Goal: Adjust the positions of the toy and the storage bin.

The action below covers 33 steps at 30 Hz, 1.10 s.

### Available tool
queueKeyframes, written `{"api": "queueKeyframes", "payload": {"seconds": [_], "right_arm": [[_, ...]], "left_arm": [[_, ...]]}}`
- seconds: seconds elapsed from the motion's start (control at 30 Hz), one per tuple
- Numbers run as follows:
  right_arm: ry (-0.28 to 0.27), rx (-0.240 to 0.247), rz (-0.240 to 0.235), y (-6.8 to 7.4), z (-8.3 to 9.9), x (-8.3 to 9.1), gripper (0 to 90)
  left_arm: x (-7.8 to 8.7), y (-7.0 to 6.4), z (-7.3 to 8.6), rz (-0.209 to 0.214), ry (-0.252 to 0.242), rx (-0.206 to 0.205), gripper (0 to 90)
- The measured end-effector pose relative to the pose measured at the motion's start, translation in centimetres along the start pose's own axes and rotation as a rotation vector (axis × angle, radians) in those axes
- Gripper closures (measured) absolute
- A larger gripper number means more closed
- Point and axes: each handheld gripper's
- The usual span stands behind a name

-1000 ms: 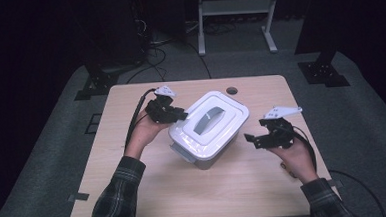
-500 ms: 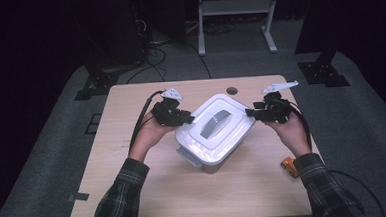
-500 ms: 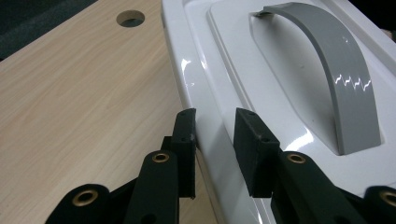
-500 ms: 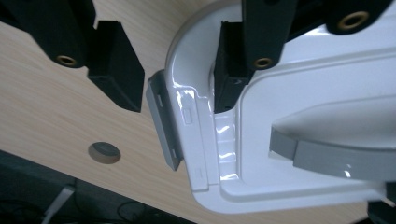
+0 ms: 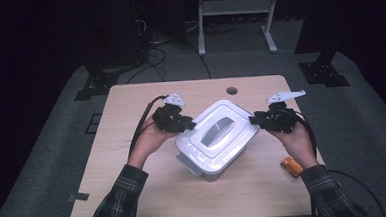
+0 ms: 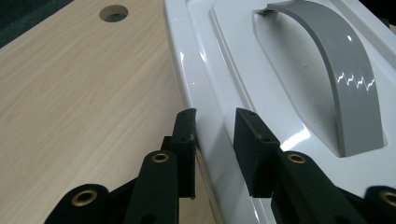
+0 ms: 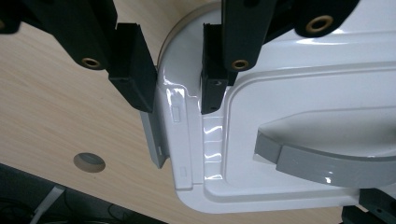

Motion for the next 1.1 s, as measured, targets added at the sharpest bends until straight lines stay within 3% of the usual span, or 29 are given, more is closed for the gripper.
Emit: {"api": "queueKeyframes", "payload": {"seconds": [0.37, 0.53, 0.63, 0.77, 0.9, 1.1], "right_arm": [[-0.009, 0.031, -0.029, 3.0, 1.5, 1.8, 65.2], [-0.014, 0.035, -0.033, 3.7, 1.7, 2.0, 64.3], [-0.006, 0.029, -0.032, 3.6, 1.6, 2.0, 50.2], [-0.026, 0.018, -0.025, 3.6, 1.8, 2.5, 40.4], [-0.059, -0.005, -0.035, 3.7, 2.4, 3.6, 29.8], [-0.105, -0.022, -0.039, 4.5, 4.6, 5.8, 18.1]], "left_arm": [[1.7, -2.7, 2.1, -0.016, -0.018, -0.022, 69.9], [2.1, -3.2, 2.4, -0.03, -0.013, -0.018, 69.7], [2.2, -3.1, 2.4, -0.047, -0.007, -0.006, 64.7], [2.4, -3.1, 2.5, -0.063, -0.02, 0.005, 55.5], [2.9, -2.7, 2.8, -0.06, -0.055, 0.062, 42.9], [3.7, -2.6, 2.9, -0.075, -0.063, 0.077, 29.2]]}}
Point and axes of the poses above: each handheld gripper's, and its own axes: x roughly backward along the jaws, z roughly out of its underside, y roughly to its left, and after that the axes turned 5 degrees about x, right-handed
